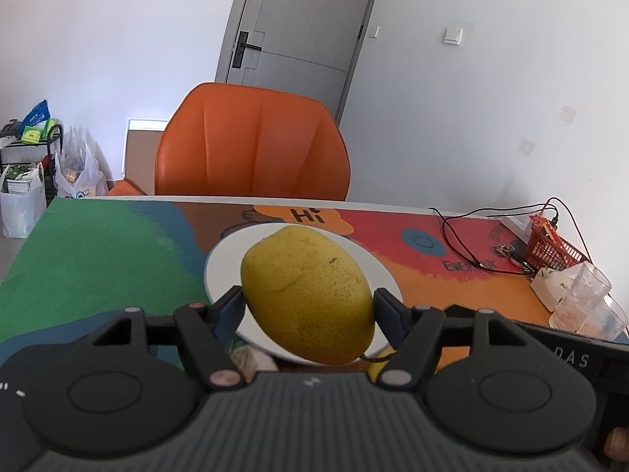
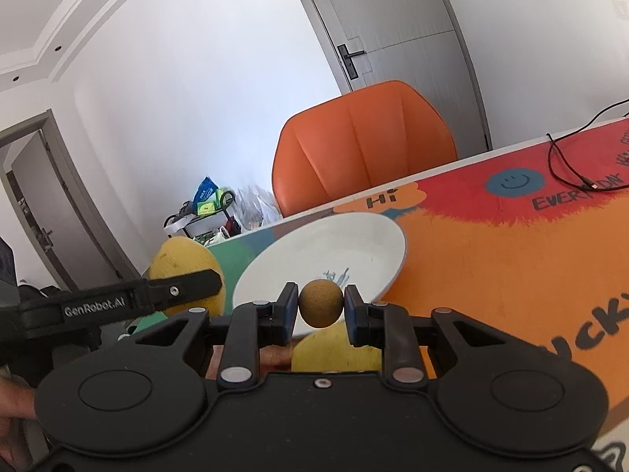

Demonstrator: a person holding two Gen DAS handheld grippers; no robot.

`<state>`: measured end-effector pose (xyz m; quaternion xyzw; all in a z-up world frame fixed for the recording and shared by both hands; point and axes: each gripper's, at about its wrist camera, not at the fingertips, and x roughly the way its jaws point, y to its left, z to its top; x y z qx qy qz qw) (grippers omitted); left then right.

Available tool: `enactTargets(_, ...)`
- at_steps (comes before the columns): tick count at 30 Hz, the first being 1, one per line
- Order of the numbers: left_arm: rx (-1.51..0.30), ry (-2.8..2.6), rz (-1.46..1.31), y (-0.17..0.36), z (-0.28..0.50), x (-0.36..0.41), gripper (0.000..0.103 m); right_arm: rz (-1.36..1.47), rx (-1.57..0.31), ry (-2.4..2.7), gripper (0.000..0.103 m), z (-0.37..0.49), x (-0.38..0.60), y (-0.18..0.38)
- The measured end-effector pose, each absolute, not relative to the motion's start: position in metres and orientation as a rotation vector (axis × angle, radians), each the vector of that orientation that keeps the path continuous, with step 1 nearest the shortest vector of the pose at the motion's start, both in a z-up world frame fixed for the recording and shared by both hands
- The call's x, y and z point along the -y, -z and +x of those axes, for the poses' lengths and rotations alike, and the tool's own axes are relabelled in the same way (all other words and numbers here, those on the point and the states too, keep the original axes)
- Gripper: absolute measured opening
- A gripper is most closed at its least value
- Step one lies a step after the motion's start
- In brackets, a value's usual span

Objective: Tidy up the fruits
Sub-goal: 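Grasp the pomelo with the left tool while the right tool grasps the kiwi, then lower the pomelo into the white bowl while the right tool drops the kiwi there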

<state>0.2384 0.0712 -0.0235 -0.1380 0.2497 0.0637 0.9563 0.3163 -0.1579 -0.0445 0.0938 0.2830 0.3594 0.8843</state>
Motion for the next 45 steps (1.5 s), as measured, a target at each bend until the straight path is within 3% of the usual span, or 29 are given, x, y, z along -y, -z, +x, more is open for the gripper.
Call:
enactTargets(23,-0.623,-0.186,-0.254,0.061,0.291,-0.077,0.069,0.185,-0.633,-0.736,0.024,0.350,0.131,0.061)
enactTargets(28,-0.614,-0.182,-0.238,0.063,0.292,-0.076,0.060,0.176,-0.639,-0.722,0.024,0.352,0.128,0.063)
enactTargets(37,-0.582,-0.196,-0.241,0.048,0.282,-0.082,0.060,0.162,-0.656,-0.711,0.024,0.354,0.119,0.065)
enactTargets(42,-0.565,-0.200,-0.257,0.041,0.270,-0.083,0.062,0.165,-0.652,-0.699,0.035,0.350,0.120,0.062)
enactTargets(45,-0.559,-0.200,-0.273,0.038,0.262,-0.084,0.064,0.182,-0.648,-0.692,0.036,0.346,0.125,0.059)
